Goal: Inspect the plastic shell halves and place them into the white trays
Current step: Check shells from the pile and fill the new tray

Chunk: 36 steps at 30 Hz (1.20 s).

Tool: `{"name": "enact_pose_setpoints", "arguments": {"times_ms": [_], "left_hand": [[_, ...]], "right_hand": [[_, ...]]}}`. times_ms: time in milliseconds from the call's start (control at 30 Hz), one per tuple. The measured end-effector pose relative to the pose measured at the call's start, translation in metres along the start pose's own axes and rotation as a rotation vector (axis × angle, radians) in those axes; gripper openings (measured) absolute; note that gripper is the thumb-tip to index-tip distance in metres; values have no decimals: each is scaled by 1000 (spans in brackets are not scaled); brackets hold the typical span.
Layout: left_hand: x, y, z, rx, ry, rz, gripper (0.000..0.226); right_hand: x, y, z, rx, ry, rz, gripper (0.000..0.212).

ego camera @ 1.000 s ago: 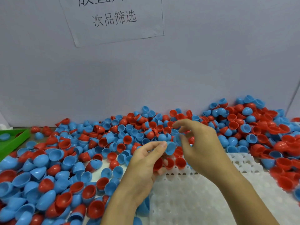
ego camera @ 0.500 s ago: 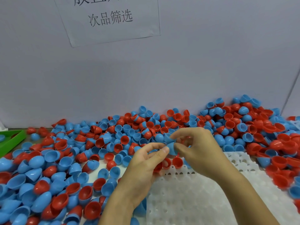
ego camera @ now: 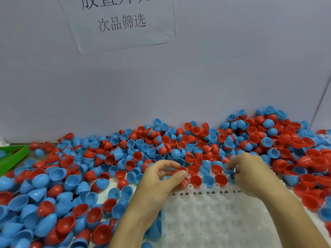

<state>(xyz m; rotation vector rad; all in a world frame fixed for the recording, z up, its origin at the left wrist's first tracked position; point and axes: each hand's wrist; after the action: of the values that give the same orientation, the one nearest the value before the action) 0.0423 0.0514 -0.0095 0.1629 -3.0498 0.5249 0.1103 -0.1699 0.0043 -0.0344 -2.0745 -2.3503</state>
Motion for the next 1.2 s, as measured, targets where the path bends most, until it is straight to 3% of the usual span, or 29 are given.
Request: {"name": "enact_pose_setpoints", "arguments": {"times_ms": [233,533,867,967,1033,1067,1100,1133,1200], "left_hand": [[1,-2,-5,-177,-37,31,11],[2,-3,-5,-164,-20,12,10],[3,-4,-6,-74,12,10,11],[8,-9,-9,-133,130,177,15],[11,-17,-14,-236,56,281,15],[11,-18,-18,-210,-74,222,16],[9,-14,-25,-85,-209,65,26],[7,-4,-35,156,-303,-124,47],[6,29,-53,560,-404,-329,85]], "right_hand": [[-1,1,-2,28,-28,43,36],[-2,1,-6,-11,10,15,37],[-4,-8,-3,-30,-68,-43,21],[-4,-8,-3,-18,-60,-62,19],[-4,-8,-3,-21,-48,-81,19],[-3,-8,-2,-22,-40,-80,19],[-3,-8,-2,-25,-32,-75,19],[-3,-7,-1,-29,-27,-70,19],[-2,-6,-1,-34,-23,-65,20]]}}
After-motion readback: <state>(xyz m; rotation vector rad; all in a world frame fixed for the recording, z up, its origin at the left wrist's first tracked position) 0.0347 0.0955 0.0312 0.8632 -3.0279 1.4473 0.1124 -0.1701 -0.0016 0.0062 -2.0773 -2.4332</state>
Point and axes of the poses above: each hand's wrist, its own x-axis away from the middle knuckle, its own y-axis out of the back of the hand, z = x × y, and after that the axes turned 13 degrees about x, right-handed
